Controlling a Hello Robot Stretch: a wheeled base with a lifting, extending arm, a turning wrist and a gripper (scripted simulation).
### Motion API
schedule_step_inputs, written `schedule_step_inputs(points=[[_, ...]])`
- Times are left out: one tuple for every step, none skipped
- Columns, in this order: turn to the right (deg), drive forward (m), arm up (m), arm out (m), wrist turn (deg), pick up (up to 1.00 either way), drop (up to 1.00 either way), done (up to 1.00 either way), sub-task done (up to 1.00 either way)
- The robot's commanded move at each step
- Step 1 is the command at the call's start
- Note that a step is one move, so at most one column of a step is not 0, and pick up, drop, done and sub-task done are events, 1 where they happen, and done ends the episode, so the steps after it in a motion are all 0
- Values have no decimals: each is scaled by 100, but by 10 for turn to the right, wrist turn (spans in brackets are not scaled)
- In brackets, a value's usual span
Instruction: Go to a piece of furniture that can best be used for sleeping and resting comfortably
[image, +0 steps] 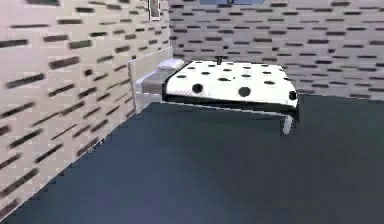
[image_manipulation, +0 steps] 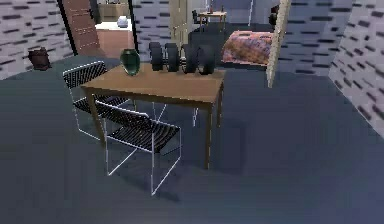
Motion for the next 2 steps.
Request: schedule_step_inputs(points=[[150, 0, 0, 0, 0, 0, 0, 0, 0], [0, 100, 0, 0, 0, 0, 0, 0, 0]])
